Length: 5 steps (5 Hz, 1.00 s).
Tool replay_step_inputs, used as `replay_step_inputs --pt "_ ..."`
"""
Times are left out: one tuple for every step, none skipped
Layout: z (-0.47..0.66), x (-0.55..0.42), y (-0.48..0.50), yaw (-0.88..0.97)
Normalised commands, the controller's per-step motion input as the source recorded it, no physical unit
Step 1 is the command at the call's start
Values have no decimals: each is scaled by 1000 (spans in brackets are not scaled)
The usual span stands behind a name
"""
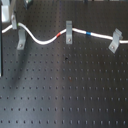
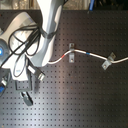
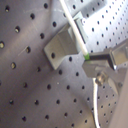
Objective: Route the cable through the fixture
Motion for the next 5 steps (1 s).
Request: replay_step_inputs --pt "250 -157 169 -77" --pt "47 -157 383 0" --pt "1 -68 363 0" --pt "212 -61 -4 0" --pt "21 -175 -132 11"
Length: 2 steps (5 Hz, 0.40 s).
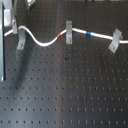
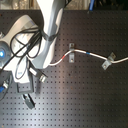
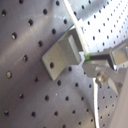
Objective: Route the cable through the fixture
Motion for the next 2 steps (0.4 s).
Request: replay_step_inputs --pt "0 -72 -11 0" --pt "240 -18 137 0"
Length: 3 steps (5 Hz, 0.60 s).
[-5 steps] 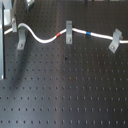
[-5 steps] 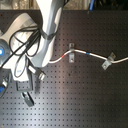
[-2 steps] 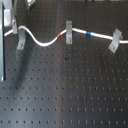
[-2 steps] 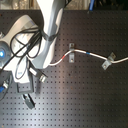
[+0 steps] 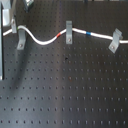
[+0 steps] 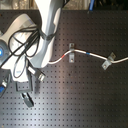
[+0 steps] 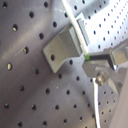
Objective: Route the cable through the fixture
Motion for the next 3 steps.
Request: replay_step_inputs --pt "345 -26 194 0" --pt "534 -140 125 0" --pt "7 -381 -209 197"
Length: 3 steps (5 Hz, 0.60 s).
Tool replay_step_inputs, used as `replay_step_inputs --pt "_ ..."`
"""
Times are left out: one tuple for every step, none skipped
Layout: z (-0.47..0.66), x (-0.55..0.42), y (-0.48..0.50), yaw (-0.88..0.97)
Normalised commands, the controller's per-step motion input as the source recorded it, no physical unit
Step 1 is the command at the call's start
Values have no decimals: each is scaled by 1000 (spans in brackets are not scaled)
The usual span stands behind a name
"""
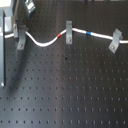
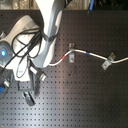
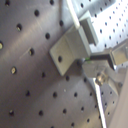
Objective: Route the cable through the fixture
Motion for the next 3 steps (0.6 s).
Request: replay_step_inputs --pt "4 -341 -35 157" --pt "0 11 1 0" --pt "0 101 4 0"
